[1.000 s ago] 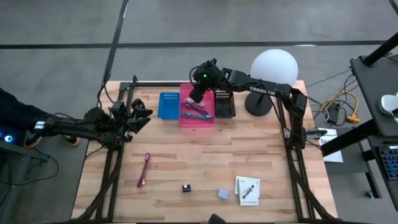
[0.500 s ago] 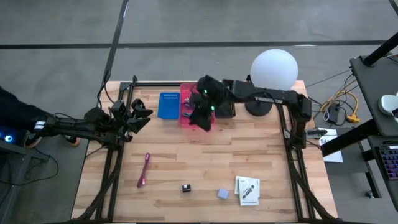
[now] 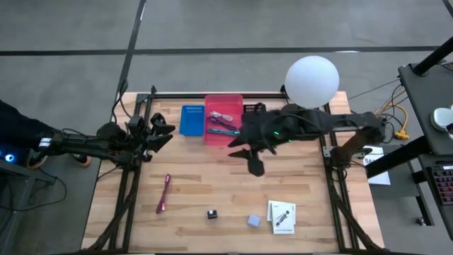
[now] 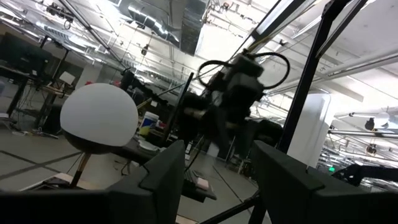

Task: Pick and place items into bin
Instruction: Put the pink charger cable into the pink bin

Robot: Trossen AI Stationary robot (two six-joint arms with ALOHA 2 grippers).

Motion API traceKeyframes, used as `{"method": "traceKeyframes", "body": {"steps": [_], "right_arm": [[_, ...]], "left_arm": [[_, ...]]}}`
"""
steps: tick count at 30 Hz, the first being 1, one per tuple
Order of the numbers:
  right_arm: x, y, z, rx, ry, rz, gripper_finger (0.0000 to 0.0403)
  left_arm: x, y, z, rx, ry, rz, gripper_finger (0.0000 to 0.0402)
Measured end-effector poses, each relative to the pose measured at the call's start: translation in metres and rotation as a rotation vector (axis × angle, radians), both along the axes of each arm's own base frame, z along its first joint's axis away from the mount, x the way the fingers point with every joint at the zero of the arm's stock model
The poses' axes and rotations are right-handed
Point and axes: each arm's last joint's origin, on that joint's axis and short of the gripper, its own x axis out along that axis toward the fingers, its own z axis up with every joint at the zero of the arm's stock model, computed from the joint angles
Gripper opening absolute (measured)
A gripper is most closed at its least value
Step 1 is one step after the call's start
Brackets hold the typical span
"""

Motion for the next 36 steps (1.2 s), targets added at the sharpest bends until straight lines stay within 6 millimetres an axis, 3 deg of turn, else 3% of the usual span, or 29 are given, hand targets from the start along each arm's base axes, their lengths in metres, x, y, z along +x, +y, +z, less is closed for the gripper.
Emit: {"method": "traceKeyframes", "body": {"steps": [5, 10, 16, 23, 30, 36], "right_arm": [[-0.028, 0.017, -0.003, -0.081, -0.051, -0.091, 0.012], [-0.046, 0.024, -0.029, -0.023, -0.186, -0.076, 0.0114], [-0.071, 0.016, -0.071, 0.094, -0.383, -0.114, 0.0106], [-0.097, 0.002, -0.111, 0.184, -0.51, -0.316, 0.0096], [-0.106, -0.007, -0.114, 0.089, -0.534, -0.364, 0.0088], [-0.112, -0.013, -0.107, -0.012, -0.551, -0.357, 0.0081]], "left_arm": [[0.004, 0.0, -0.002, 0.0, 0.02, 0.0, 0.0171], [0.006, 0.0, -0.004, 0.001, 0.035, 0.0, 0.0171], [0.008, 0.0, -0.005, 0.001, 0.039, -0.001, 0.0171], [0.011, 0.0, -0.007, -0.081, 0.054, -0.032, 0.0171], [0.017, -0.001, -0.019, -0.334, 0.156, -0.108, 0.0171], [0.025, -0.003, -0.033, -0.571, 0.391, -0.126, 0.0171]]}}
